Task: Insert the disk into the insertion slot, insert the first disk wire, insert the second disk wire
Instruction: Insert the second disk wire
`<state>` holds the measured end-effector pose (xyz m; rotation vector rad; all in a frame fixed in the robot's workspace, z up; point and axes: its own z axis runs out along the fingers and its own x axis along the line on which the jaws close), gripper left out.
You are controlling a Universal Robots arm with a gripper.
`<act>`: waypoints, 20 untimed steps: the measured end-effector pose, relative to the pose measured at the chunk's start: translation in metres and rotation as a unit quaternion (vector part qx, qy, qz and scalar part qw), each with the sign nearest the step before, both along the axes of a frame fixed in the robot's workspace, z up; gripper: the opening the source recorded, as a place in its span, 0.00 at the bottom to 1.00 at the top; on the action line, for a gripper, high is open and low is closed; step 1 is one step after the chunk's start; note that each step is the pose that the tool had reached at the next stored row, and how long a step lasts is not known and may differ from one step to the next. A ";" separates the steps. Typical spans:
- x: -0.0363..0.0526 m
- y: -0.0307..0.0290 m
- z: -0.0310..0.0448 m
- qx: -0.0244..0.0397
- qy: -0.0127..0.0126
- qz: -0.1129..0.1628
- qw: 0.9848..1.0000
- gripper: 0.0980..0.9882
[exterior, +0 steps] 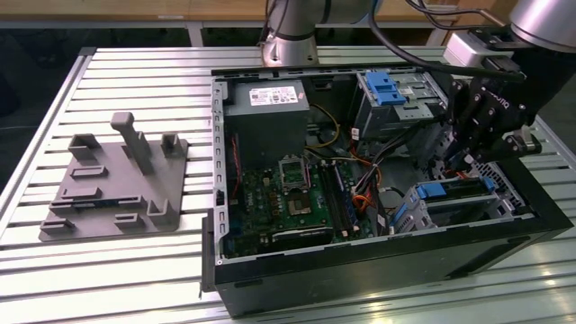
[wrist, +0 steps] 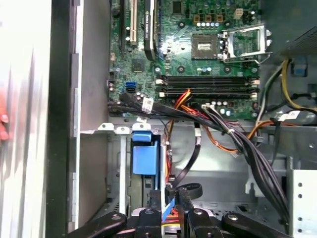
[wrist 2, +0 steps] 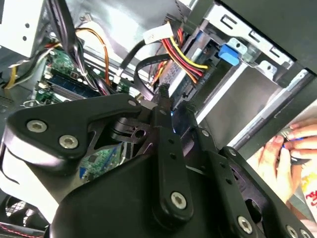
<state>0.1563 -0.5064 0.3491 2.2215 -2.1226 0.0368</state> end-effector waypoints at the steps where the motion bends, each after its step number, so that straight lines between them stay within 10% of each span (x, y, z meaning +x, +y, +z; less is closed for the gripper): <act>1: -0.0003 0.0004 -0.0001 -0.001 0.000 0.000 1.000 0.20; 20: -0.0037 0.0153 0.0056 -0.005 -0.003 -0.008 1.000 0.20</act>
